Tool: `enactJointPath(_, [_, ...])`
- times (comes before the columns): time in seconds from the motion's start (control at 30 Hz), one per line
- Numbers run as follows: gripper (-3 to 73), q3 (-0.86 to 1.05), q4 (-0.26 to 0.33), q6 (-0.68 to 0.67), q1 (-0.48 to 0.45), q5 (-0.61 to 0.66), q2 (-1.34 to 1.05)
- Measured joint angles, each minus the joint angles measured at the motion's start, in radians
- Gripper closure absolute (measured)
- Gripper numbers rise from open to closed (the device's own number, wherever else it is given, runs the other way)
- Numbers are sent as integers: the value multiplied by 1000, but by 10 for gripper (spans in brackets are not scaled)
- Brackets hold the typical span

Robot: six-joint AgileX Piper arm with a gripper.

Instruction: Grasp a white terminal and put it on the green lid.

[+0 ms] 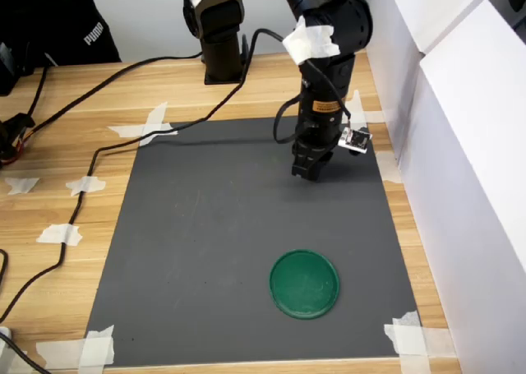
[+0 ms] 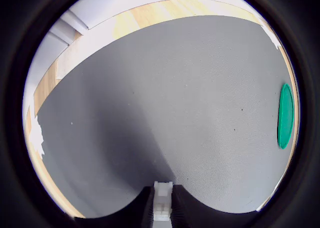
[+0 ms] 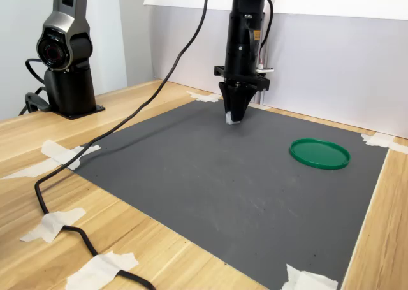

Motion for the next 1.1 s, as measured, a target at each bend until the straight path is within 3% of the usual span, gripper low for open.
enactJointPath(0.2, [604, -38, 11, 3, -21, 40, -1])
enactJointPath(0.53, [604, -355, 20, -35, -128, 145, 4])
enactJointPath(0.8, [604, -643, -35, -18, -149, 216, 151])
enactJointPath(1.1, [604, -840, -51, 80, -152, 299, 342])
